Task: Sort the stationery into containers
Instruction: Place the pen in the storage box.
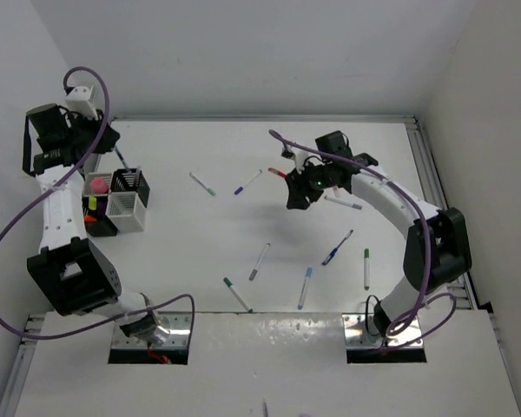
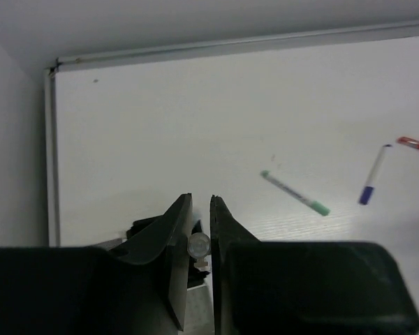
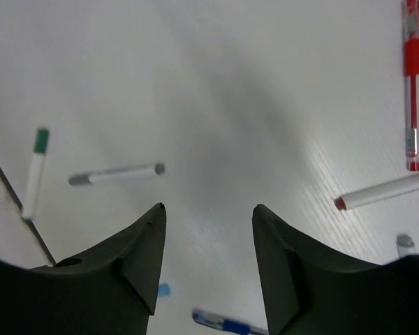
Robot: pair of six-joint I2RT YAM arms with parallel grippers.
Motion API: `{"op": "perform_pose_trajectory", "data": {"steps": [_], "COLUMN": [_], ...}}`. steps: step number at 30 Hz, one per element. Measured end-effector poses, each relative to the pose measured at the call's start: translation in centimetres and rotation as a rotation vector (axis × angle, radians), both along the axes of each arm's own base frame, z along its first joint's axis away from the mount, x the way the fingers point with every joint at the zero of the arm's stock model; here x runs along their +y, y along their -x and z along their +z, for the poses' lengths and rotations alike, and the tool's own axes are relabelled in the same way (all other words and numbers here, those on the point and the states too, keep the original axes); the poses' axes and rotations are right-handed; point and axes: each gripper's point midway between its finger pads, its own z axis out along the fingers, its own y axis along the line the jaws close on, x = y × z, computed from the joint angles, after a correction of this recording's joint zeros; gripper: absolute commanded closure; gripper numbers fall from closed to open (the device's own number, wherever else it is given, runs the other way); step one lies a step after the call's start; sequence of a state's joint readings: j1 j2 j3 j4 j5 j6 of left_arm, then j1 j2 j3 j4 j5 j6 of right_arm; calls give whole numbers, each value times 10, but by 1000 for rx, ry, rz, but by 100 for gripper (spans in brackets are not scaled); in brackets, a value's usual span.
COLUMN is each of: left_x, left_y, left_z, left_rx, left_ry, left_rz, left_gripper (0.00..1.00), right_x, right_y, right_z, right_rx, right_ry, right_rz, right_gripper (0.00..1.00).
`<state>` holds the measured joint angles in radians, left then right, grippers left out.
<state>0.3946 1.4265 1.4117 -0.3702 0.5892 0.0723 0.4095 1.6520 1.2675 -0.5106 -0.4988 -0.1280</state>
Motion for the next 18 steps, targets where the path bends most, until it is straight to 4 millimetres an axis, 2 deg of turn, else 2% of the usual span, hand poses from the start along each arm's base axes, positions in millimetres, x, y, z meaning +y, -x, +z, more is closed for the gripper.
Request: {"op": "perform_pose_trajectory", "data": {"steps": [3, 6, 8, 11, 15, 16, 17, 18], "left_x": [28, 43, 49, 56, 62, 63, 64, 65], "left_y": [-9, -18, -21, -21, -26, -28, -30, -32], "left_z": [-28, -59, -72, -81, -81, -82, -83, -85], "left_rx": [64, 133, 159, 170, 150, 146, 144, 144], "left_ry": [-28, -44, -56, -79, -104, -108, -112, -114], "left_rz": [71, 108, 125, 147, 154, 155, 153, 151], "left_gripper": [100, 100, 100, 100, 98, 96, 89, 65], "right_x": [-23, -47, -63, -82, -94, -95, -96, -98], "right_y": [11, 12, 15, 21, 36, 39, 42, 45], "right_z": [-14, -21, -25, -30, -36, -37, -39, -41], "right_rx": [7, -5, -6, -13, -21, -25, -30, -34], "right_ry": [57, 97, 126, 165, 204, 209, 217, 226], "right_rz": [56, 107, 142, 205, 338, 365, 405, 444], "right_gripper": [53, 56, 57, 59, 60, 59, 59, 58]}}
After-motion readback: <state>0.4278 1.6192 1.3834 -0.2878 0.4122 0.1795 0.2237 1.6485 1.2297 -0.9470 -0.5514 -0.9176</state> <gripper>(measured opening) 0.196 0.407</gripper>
